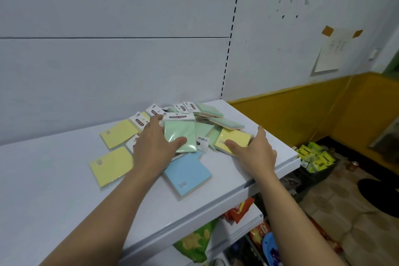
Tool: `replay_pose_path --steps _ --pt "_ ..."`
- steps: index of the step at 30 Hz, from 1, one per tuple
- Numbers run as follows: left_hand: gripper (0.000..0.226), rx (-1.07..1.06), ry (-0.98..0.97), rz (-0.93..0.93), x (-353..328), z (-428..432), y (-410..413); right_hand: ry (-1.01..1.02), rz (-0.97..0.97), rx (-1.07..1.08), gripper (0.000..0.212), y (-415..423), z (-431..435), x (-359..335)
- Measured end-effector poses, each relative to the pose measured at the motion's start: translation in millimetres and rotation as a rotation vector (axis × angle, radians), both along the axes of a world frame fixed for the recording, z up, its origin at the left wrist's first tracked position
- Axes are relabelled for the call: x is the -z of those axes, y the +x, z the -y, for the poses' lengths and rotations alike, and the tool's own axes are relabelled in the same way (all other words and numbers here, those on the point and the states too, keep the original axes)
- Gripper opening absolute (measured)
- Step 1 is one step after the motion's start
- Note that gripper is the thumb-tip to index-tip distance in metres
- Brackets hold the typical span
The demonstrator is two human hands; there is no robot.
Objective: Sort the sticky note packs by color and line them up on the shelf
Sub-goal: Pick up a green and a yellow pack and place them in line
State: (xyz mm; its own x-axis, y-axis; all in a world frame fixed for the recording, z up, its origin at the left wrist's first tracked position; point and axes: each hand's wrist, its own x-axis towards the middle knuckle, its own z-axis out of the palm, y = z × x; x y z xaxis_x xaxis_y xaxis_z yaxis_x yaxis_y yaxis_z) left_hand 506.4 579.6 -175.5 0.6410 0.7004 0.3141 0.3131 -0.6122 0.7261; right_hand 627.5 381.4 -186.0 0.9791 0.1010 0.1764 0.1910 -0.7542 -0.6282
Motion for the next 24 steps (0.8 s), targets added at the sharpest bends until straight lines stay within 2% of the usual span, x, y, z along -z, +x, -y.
replay_pose_path --steps 3,5,8,12,14,17,21,24 --pt "0.088 0.017 -0.058 0.081 0 1 -3 0.108 -0.015 -0.012 0.116 -1 3 0" --pt "0.073 0.025 -0.111 0.123 0 2 -4 0.201 -0.048 -0.012 0.112 -2 6 0" --pt "0.046 0.046 -0.217 0.176 2 4 -6 0.320 -0.104 0.000 0.090 1 12 -4" --pt "0.039 0.074 -0.234 0.189 2 5 -8 0.388 -0.134 -0.030 0.059 4 18 -8" --pt "0.036 0.092 -0.237 0.186 1 3 -8 0.362 -0.124 -0.037 0.048 4 21 -10" --pt "0.034 0.123 -0.267 0.173 0 -1 -8 0.166 -0.067 -0.058 0.039 5 27 -15" --pt "0.034 0.159 -0.360 0.209 -4 0 -10 -0.050 -0.044 -0.012 0.044 3 35 -21" --pt "0.034 0.184 -0.412 0.219 -9 3 -12 -0.057 -0.083 -0.030 0.043 2 37 -24"
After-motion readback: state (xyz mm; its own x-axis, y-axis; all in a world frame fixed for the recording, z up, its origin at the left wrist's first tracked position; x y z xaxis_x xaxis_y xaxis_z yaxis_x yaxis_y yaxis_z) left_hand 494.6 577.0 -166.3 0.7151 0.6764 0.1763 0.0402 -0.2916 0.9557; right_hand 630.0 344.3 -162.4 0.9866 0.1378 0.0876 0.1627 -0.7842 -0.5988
